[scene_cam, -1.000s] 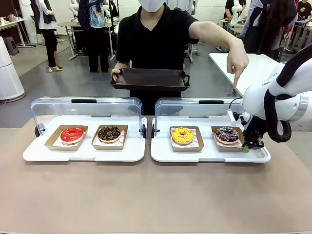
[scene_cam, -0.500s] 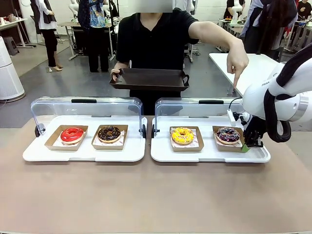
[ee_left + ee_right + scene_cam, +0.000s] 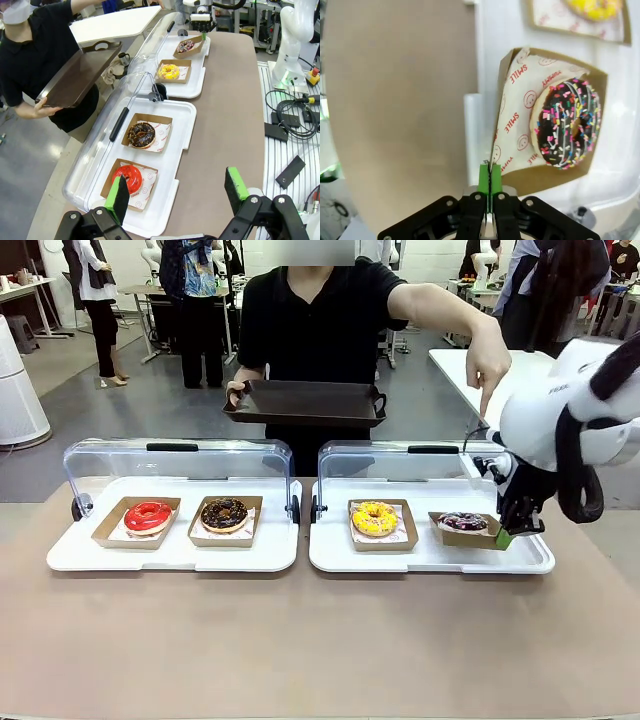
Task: Provide the desired donut to the person.
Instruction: Pick up and lift the Paper togo box containing the Donut pointed at by the person.
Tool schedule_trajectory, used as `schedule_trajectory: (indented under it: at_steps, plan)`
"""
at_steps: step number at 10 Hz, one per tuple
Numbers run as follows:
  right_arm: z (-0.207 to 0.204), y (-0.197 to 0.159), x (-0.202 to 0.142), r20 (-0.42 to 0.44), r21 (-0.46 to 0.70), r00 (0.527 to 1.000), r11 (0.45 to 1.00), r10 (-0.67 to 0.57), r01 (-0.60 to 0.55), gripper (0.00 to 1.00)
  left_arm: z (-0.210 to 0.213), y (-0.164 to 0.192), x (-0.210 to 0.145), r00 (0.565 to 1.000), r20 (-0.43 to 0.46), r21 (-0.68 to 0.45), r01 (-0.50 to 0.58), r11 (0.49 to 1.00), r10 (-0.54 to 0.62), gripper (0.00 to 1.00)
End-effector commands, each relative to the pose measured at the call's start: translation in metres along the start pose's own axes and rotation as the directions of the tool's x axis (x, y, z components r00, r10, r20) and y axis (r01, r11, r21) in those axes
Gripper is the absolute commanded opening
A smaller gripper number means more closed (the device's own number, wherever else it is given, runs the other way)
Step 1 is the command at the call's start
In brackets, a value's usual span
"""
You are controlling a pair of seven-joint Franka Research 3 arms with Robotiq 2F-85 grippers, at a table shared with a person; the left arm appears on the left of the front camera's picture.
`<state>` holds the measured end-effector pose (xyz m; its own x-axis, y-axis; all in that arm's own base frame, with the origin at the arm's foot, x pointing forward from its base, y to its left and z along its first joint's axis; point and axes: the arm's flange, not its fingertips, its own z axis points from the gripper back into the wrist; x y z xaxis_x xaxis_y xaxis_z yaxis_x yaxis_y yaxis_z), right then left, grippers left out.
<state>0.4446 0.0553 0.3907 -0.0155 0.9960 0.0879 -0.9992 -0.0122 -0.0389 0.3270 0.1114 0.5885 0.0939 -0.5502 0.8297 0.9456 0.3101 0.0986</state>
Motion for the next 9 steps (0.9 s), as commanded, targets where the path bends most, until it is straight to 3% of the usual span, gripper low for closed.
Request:
schedule_trajectory:
  at_steps: [1,6,9]
  plan:
    - [0.054,0.033,0.021,-0.056,0.048,0.998,0.999,-0.006,0.009,0.0,0.001,0.0,0.001,1.0,0.005,-0.001,0.003,1.0,-0.003,1.0]
    - [0.182,0.08,0.086,-0.133,-0.049,0.989,0.996,0.065,-0.072,0.0,0.001,0.0,0.001,1.0,0.005,-0.001,0.003,1.0,-0.003,1.0]
    - [0.245,0.068,0.109,-0.09,-0.137,0.996,0.99,0.005,-0.017,0.0,0.001,0.0,0.001,1.0,0.005,-0.001,0.003,1.0,-0.003,1.0]
